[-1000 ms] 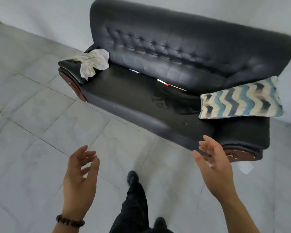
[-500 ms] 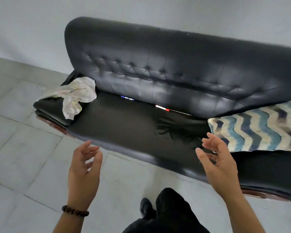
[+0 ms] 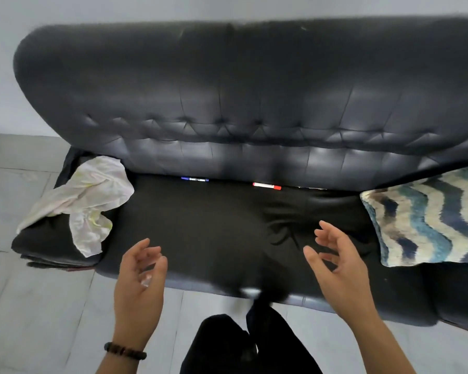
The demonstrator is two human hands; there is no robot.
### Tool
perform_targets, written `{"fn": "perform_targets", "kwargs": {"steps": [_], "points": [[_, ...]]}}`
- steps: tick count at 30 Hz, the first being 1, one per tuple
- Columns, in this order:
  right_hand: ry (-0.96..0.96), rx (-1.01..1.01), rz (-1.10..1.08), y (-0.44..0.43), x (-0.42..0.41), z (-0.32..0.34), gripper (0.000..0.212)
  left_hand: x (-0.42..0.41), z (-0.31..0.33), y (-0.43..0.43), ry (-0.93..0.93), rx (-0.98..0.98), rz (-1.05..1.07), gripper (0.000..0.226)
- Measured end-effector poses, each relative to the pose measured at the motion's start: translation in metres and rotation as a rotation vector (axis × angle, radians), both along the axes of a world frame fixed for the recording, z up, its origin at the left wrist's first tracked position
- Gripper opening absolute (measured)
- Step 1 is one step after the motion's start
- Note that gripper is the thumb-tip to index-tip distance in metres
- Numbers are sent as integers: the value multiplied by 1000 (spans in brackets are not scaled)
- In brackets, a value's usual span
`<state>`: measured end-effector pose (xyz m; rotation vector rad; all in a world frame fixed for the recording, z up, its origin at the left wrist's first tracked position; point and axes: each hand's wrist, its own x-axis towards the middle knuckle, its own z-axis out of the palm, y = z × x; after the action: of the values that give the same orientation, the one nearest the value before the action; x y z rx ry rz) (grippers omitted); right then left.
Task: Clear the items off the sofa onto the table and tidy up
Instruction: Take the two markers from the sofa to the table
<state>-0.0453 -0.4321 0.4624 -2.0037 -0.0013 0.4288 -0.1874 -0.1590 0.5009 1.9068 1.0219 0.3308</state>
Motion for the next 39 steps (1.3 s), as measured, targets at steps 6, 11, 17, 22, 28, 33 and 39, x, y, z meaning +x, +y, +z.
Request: {"fn": "perform_targets", "kwargs": {"steps": [6, 11, 17, 22, 28, 33, 39], "points": [[61, -100, -44, 64, 60, -83, 50, 79, -106, 67, 51, -85, -73, 34], [84, -203, -95, 124, 107, -237, 51, 145, -280, 135, 145, -84, -103, 38], [3, -424, 6, 192, 173, -430, 50, 221, -487, 223, 205, 271, -353, 41], [-102, -629, 69, 214, 213, -526, 55, 264, -591, 267, 395, 642, -416, 50], [-212, -778, 56, 221, 219, -575, 58, 265, -636, 271, 419, 902, -388, 53], [-325, -918, 24, 229, 222, -595, 48, 264, -652, 275, 281, 913, -352, 50], [-435, -927, 11, 231, 216, -603, 41, 266, -639, 272, 282, 899, -336, 52]]}}
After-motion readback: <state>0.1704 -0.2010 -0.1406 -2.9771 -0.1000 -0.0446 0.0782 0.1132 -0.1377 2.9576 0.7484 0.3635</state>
